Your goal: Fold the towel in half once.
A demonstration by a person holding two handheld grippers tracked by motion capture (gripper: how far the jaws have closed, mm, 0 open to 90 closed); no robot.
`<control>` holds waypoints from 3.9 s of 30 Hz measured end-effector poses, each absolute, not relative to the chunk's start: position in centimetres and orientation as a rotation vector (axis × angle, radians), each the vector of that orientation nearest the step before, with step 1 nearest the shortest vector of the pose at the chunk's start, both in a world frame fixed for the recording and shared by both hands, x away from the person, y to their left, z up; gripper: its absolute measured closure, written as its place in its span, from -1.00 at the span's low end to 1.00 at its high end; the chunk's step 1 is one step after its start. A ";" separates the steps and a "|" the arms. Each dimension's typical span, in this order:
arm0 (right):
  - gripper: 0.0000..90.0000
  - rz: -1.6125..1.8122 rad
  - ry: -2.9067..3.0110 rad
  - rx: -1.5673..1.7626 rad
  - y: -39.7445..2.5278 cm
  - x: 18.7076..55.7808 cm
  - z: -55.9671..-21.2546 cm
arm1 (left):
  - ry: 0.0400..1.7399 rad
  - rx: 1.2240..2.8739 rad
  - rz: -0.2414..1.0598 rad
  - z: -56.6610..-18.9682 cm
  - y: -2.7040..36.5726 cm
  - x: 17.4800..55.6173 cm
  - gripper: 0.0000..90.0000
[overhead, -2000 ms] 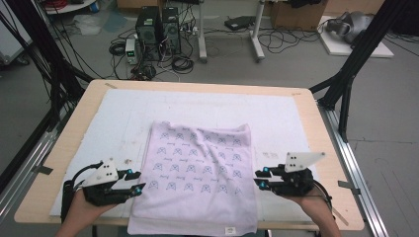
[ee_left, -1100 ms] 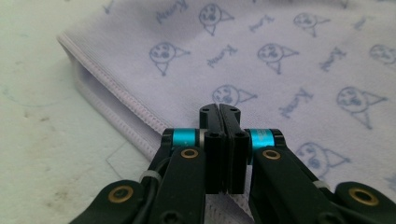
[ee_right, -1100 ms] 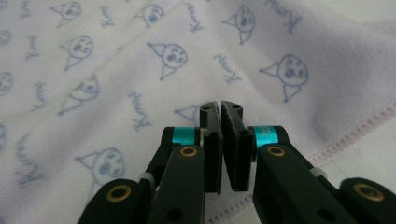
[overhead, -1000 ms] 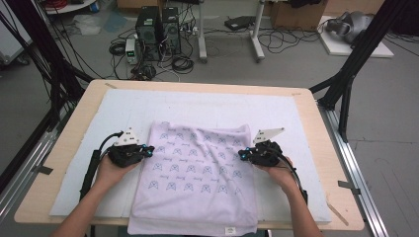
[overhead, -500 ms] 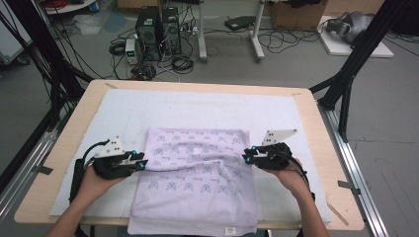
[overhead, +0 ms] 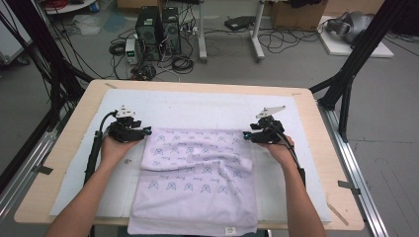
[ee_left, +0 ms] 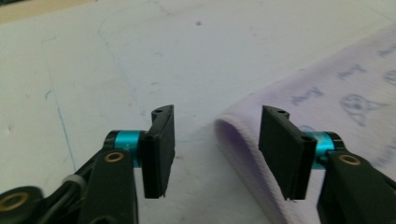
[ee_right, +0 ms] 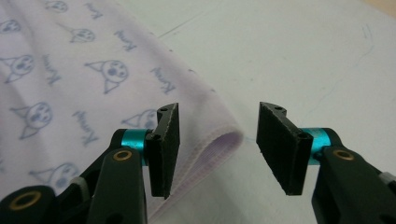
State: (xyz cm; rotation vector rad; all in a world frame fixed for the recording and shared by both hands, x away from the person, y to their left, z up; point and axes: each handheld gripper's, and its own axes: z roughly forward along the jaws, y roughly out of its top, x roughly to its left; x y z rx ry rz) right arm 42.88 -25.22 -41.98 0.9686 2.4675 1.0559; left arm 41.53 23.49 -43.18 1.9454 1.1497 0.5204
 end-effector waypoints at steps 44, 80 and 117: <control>0.07 1.202 2.463 0.826 -22.8 38.0 -38.0 | 0.895 1.970 0.536 -40.1 24.1 36.7 0.15; 0.84 1.210 2.664 0.682 -24.0 26.8 -44.6 | 0.599 2.169 0.354 -44.8 23.2 26.2 0.89; 0.93 1.205 2.728 0.506 -22.9 24.7 -44.1 | 0.571 2.168 0.346 -44.7 23.8 23.5 0.94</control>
